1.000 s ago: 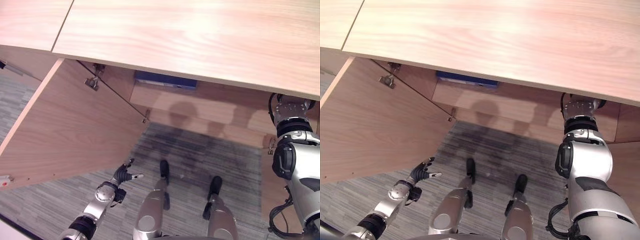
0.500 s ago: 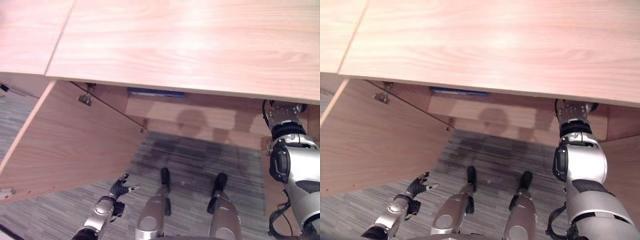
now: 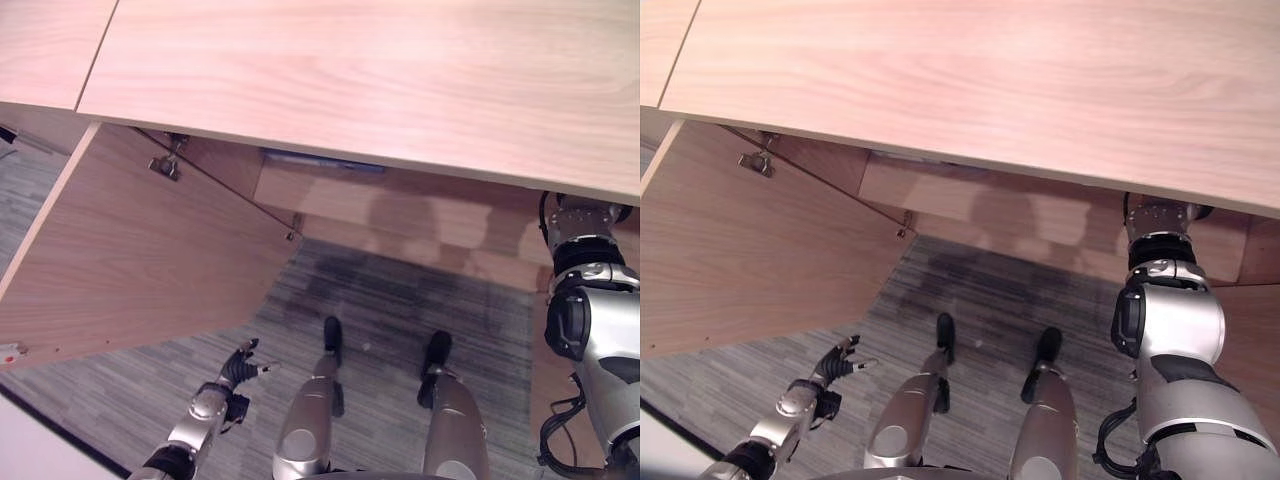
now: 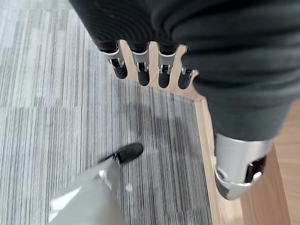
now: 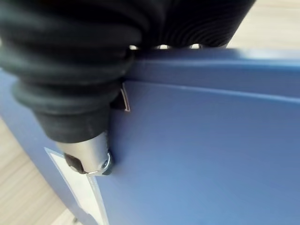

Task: Put the empty folder in the office cabinet

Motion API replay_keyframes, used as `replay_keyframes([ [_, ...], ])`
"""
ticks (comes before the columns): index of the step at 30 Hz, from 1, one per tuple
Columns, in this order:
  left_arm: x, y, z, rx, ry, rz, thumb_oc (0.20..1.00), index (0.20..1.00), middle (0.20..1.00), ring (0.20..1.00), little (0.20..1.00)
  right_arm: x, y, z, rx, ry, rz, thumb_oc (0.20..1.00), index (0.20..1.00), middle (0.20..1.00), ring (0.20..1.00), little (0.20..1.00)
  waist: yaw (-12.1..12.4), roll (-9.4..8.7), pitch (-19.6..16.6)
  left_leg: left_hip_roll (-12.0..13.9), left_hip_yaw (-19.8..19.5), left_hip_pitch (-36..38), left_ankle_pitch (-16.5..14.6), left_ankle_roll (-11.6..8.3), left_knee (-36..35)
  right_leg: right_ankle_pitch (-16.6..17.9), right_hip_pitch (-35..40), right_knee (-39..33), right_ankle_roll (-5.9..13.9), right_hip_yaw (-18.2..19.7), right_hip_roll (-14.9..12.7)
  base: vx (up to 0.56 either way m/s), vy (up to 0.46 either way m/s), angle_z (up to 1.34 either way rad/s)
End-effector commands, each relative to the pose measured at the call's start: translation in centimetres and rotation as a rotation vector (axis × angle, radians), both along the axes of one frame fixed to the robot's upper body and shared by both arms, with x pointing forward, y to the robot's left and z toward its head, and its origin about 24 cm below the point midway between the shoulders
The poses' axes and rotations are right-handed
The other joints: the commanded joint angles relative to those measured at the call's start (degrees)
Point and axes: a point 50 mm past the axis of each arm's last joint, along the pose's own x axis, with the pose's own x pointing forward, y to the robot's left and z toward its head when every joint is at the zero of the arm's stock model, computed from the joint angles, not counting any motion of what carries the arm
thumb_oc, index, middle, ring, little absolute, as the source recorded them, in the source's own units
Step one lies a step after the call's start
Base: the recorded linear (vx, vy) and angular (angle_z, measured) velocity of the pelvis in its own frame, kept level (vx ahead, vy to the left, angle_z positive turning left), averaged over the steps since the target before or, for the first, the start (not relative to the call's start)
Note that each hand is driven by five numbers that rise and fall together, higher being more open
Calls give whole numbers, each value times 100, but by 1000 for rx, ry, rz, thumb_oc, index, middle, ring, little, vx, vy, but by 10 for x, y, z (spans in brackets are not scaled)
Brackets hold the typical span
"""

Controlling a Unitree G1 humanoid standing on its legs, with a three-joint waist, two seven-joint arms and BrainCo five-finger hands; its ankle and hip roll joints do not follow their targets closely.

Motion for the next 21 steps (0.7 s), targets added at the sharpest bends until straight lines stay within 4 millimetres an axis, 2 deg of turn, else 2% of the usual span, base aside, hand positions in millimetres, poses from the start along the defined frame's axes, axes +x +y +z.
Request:
replay_keyframes([
  [1,-3,11,3,59,-1,-38,1000,1000,1000,1000,1000,0,-4,53,-158,-102,1,200,200,200,200,200,93,-126,-191,307,42,444,-485,-396,133,-349,502,-618,502,124,12,81,92,-10],
  [5,-4,9,2,55,2,-58,1000,1000,1000,1000,1000,-1,-6,56,-158,-104,3,200,200,200,200,200,95,-62,-172,238,62,477,-522,-368,93,-359,414,-555,532,152,-49,53,66,-6],
  [12,3,5,10,40,-30,-96,1000,1000,1000,1000,1000,-1,-6,79,-159,-154,1,200,200,200,200,200,143,80,13,102,-15,55,-744,-282,503,-466,-67,-95,568,265,-245,27,46,-3],
  [15,9,8,16,28,-60,-75,1000,1000,1000,1000,1000,2,0,80,-158,-148,13,200,200,200,200,200,147,88,161,46,-97,-352,-930,-221,941,-608,-442,330,544,350,-315,44,-5,11],
  [16,14,9,20,25,-80,-67,1000,1000,1000,1000,1000,3,1,80,-159,-141,19,200,200,200,200,200,127,85,219,1,-197,-523,-1146,-209,1183,-848,-570,592,554,456,-328,83,-8,17],
  [17,14,9,20,25,-81,-67,1000,1000,1000,1000,1000,3,1,81,-159,-142,19,200,200,200,200,200,124,82,226,-1,-192,-557,-1136,-204,1214,-829,-601,617,544,449,-337,95,-14,19],
  [19,17,13,24,17,-103,-34,1000,1000,1000,1000,1000,3,2,81,-162,-133,16,200,200,200,200,200,80,50,354,-87,-260,-884,-1346,-181,1628,-1064,-839,1030,501,521,-344,5,-28,13],
  [20,18,14,25,17,-103,-33,1000,1000,1000,1000,1000,3,2,81,-161,-133,16,200,200,200,200,200,75,46,391,-85,-211,-977,-1248,-158,1684,-935,-917,1051,461,452,-373,66,-31,10],
  [21,19,16,26,15,-110,-18,1000,1000,1000,1000,1000,4,2,78,-157,-123,18,200,200,200,200,200,58,49,424,-123,-289,-1077,-1406,-158,1830,-1113,-984,1224,474,550,-344,22,-10,3],
])
